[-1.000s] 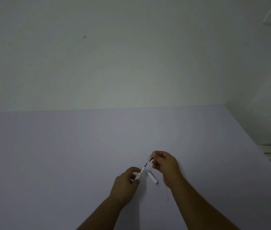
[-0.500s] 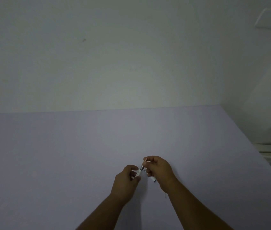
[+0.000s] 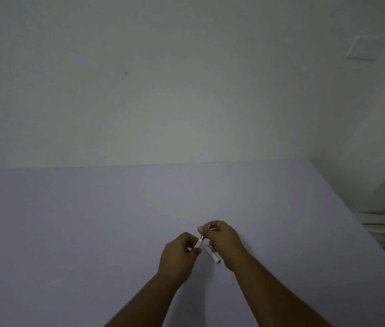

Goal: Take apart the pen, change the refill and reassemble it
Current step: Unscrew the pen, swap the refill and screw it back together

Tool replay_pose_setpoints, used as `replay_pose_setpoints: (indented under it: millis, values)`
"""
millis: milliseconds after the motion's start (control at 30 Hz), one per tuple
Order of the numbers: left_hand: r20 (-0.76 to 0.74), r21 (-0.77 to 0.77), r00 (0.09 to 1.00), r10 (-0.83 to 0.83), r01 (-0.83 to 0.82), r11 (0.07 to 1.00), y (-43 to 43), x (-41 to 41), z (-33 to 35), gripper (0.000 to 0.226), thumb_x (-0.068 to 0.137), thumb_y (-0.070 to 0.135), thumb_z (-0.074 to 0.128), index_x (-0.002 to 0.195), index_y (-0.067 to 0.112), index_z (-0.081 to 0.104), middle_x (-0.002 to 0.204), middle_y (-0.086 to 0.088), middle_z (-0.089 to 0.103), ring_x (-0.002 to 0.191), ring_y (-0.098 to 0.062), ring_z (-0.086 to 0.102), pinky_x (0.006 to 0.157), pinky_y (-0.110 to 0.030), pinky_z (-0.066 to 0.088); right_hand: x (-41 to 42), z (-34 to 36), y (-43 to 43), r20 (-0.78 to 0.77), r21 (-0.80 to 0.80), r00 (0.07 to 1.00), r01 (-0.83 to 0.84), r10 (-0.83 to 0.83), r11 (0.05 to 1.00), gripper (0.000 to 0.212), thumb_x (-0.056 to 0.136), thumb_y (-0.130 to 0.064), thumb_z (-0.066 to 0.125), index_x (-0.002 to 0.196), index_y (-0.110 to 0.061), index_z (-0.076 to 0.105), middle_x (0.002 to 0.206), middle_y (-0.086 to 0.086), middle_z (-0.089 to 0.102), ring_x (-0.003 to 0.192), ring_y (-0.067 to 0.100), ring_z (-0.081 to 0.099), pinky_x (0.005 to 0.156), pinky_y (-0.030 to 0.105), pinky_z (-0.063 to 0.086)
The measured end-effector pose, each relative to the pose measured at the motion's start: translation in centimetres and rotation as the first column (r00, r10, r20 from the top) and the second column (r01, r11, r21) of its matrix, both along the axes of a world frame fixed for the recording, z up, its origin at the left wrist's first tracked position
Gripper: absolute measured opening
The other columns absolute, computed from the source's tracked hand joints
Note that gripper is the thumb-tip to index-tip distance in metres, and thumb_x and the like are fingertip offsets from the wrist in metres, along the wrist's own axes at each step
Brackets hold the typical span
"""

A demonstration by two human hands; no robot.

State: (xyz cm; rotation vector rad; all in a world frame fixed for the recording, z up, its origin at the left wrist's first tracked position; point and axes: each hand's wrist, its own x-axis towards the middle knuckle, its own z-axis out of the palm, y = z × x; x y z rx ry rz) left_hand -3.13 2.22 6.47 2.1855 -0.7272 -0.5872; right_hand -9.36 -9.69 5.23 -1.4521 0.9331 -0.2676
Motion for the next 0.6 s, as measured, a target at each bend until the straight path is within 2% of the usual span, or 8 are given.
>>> replay_pose_setpoints:
  millis: [67,167,233,300,333,433,500,600]
  values:
    - [0.005,-0.006,1.000,-0.003,0.004,1.000,0.0,-0.1,0.4,0.011,0.085,0.019,0.064,0.081,0.025,0.056,0.078,0.010,0.059,0.067,-0.006,0.052,0.056,-0.013,0.036,0.1,0.6,-0.1,-0.025,-0.056,0.999,-0.028,0.027,0.998,0.022,0.079,-0.030,0.071,0.077,-0.011,0.061,0.069,0.001,0.057,0.060,0.014,0.050,0.062,0.029,0.045]
    - [0.008,-0.014,1.000,-0.010,0.011,1.000,0.0,-0.4,1.0,0.009,0.086,0.019,0.063,0.082,0.023,0.056,0.078,0.009,0.058,0.068,-0.007,0.052,0.056,-0.012,0.036,0.2,1.0,-0.1,-0.101,-0.133,0.994,-0.048,0.035,0.990,0.034,0.076,-0.044,0.071,0.067,-0.016,0.052,0.067,-0.001,0.052,0.062,0.014,0.048,0.062,0.028,0.041]
    - [0.006,-0.012,1.000,0.003,-0.003,1.000,-0.1,-0.2,1.3,0.009,0.086,0.019,0.064,0.083,0.024,0.057,0.080,0.009,0.059,0.070,-0.008,0.053,0.057,-0.012,0.037,0.2,1.3,-0.2,-0.053,-0.067,0.998,-0.047,0.044,0.997,0.027,0.079,-0.046,0.066,0.076,-0.020,0.058,0.078,-0.001,0.059,0.070,0.014,0.052,0.066,0.027,0.044]
    - [0.010,-0.009,1.000,0.020,-0.020,1.000,-0.1,0.1,1.6,0.010,0.085,0.019,0.065,0.082,0.025,0.057,0.079,0.010,0.059,0.073,-0.010,0.055,0.057,-0.012,0.036,0.0,1.7,-0.3,0.035,0.021,0.997,-0.065,0.064,0.998,0.011,0.084,-0.035,0.063,0.083,-0.024,0.065,0.087,0.000,0.064,0.073,0.013,0.054,0.068,0.028,0.045]
    - [0.016,-0.007,1.000,0.021,-0.021,1.000,-0.1,0.2,1.8,0.011,0.085,0.019,0.065,0.081,0.025,0.057,0.079,0.010,0.059,0.073,-0.011,0.055,0.056,-0.013,0.036,-0.1,1.8,-0.4,0.053,0.016,0.996,-0.077,0.076,0.997,0.008,0.084,-0.030,0.063,0.082,-0.024,0.067,0.084,0.000,0.064,0.070,0.013,0.053,0.068,0.029,0.045]
    - [0.030,-0.004,1.000,0.005,-0.005,1.000,-0.3,0.0,2.0,0.012,0.085,0.018,0.065,0.081,0.025,0.056,0.081,0.008,0.060,0.073,-0.010,0.054,0.056,-0.011,0.035,0.0,1.8,-0.6,-0.050,-0.080,0.998,-0.039,0.035,0.996,0.028,0.078,-0.038,0.070,0.068,-0.015,0.058,0.070,0.001,0.057,0.059,0.014,0.047,0.063,0.030,0.042]
    - [0.030,-0.007,1.000,0.006,-0.006,1.000,-0.4,-0.1,2.2,0.011,0.085,0.018,0.065,0.082,0.025,0.056,0.082,0.008,0.060,0.074,-0.009,0.054,0.056,-0.010,0.034,0.2,1.9,-0.5,-0.086,-0.076,0.996,-0.020,0.014,0.997,0.034,0.076,-0.045,0.070,0.071,-0.015,0.057,0.073,0.002,0.057,0.062,0.014,0.048,0.063,0.029,0.042]
    - [0.034,-0.005,0.999,0.026,-0.026,1.000,-0.5,0.2,2.3,0.011,0.085,0.019,0.065,0.081,0.025,0.056,0.082,0.008,0.060,0.071,-0.007,0.053,0.055,-0.011,0.034,0.0,2.3,-0.7,0.075,0.094,0.996,-0.051,0.044,0.994,0.007,0.084,-0.027,0.065,0.082,-0.021,0.065,0.082,0.000,0.061,0.070,0.013,0.051,0.067,0.027,0.044]
